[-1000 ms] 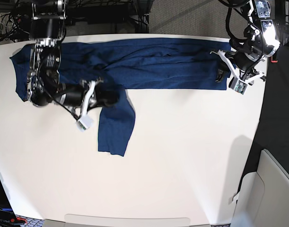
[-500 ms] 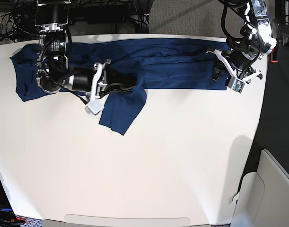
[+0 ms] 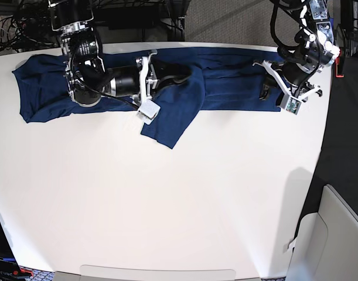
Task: Fold the T-shirt properly
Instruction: 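Fold the grasped sleeve with the right gripper across the shirt body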
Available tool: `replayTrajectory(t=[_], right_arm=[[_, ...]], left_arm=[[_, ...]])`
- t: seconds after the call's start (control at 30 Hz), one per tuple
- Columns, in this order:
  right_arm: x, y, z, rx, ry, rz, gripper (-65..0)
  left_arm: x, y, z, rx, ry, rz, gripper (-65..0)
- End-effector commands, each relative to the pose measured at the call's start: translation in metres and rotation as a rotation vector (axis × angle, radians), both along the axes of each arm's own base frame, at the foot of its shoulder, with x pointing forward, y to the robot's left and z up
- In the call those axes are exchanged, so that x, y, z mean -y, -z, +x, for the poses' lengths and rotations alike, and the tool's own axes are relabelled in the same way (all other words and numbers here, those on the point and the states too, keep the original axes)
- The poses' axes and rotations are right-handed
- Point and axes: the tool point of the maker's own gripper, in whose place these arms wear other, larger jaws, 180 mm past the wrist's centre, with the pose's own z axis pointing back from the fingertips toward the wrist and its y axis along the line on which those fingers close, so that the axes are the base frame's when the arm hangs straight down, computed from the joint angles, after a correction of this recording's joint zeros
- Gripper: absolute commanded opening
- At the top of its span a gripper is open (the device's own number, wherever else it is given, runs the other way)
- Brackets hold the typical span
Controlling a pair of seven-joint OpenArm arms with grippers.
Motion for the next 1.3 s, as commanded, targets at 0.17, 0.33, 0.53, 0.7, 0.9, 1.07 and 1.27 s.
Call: replayTrajectory(t=[0.17, 0.33, 0.53, 0.7, 0.9, 1.07, 1.27], right_arm=[[0.017, -0.008, 0.016, 0.060, 0.027, -0.025, -32.9], [0.050, -0.029, 0.062, 0.142, 0.188, -0.018, -30.3], [0.095, -0.036, 0.121, 0.302, 0.335, -0.217, -32.5], [0.084, -0.008, 0.132, 0.314, 0.312, -0.386, -32.7], [0.070, 0.024, 0.138, 0.281, 0.311, -0.486, -32.7], [0.070, 0.054, 0.137, 0.237, 0.290, -0.551, -32.9], [0.048, 0.070, 0.122, 0.219, 0.175, -0.570, -56.3]], left_arm=[[0.000, -0.009, 0.005, 0.037, 0.007, -0.002, -38.2], [0.005, -0.008, 0.005, 0.036, 0.007, -0.015, -38.2], [0.006, -0.008, 0.004, 0.037, -0.003, -0.026, -38.2], [0.008, -0.008, 0.004, 0.037, 0.002, -0.027, -38.2], [0.007, -0.009, 0.005, 0.041, -0.003, -0.026, -38.2], [0.006, -0.006, 0.001, 0.029, -0.005, -0.025, -38.2], [0.006, -0.007, 0.001, 0.034, -0.004, -0.024, -38.2]])
